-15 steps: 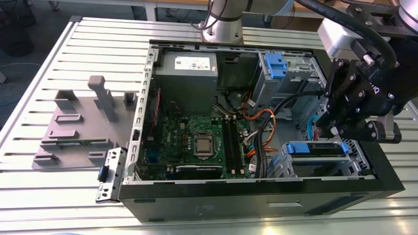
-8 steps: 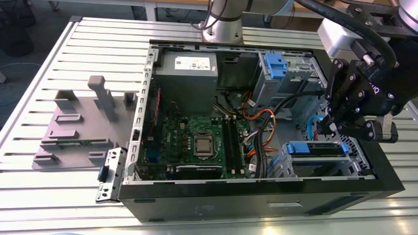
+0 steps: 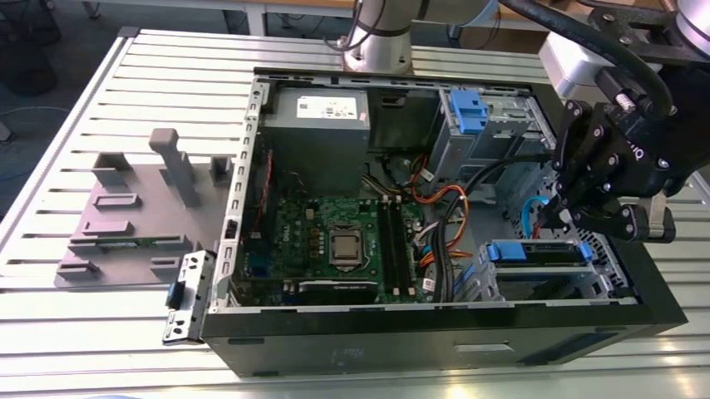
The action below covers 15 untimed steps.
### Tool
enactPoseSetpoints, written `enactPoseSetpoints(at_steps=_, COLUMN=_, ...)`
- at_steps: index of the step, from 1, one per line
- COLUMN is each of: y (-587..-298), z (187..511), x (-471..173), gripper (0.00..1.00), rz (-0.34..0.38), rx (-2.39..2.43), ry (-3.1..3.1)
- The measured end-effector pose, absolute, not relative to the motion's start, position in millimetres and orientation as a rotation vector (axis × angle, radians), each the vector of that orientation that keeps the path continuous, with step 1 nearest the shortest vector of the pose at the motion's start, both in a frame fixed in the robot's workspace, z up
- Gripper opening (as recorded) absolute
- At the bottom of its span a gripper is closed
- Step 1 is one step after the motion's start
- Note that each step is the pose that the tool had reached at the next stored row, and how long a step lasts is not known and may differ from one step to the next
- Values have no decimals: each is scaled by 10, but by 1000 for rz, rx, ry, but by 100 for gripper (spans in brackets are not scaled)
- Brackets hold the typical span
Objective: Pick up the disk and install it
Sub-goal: 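Insert the disk into the insertion slot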
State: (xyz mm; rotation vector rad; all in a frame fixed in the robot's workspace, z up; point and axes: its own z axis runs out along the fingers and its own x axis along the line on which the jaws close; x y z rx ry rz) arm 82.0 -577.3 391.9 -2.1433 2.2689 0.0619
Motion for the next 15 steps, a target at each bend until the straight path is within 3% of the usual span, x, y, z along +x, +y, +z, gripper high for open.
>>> enactPoseSetpoints(at_steps=15, y=-5773, z=3814, x=844, gripper=11, rz=62, rx=-2144, ry=2269)
